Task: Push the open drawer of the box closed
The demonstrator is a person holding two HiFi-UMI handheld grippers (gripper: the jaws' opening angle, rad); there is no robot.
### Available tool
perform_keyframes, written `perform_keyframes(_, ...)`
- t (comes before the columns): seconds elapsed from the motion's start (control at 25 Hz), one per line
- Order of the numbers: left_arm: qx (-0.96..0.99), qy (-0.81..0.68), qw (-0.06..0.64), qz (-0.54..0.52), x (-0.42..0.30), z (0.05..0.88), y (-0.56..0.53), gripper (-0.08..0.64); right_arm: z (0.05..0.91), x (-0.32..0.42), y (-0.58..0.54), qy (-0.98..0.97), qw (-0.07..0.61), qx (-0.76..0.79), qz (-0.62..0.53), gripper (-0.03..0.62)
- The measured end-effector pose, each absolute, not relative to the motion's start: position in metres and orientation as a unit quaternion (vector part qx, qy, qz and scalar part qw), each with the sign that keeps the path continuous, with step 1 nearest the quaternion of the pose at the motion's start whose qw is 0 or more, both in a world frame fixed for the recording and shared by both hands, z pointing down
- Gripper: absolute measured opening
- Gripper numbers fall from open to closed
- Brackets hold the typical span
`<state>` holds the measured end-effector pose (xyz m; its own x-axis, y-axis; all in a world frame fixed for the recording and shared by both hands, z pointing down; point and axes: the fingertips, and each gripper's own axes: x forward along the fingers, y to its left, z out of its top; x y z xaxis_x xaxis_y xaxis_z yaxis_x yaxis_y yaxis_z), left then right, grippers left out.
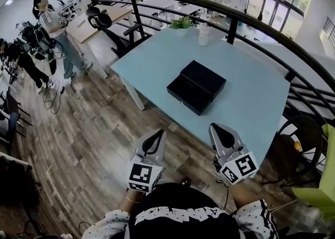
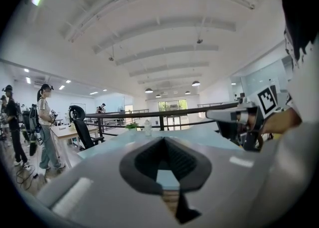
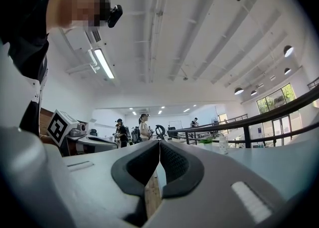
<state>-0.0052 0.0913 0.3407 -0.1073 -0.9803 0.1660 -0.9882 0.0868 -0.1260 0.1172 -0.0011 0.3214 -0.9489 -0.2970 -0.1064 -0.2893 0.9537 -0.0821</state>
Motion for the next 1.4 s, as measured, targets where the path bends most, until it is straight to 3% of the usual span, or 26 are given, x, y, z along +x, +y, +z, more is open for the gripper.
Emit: perform_keyframes(1.4,0.704,-0.683,0.119,0.156,-0.134,0.453,-0.080,0.000,0.388,-0.004,-0.180,0.970,-0.016,-0.235,-0.062,-0.003)
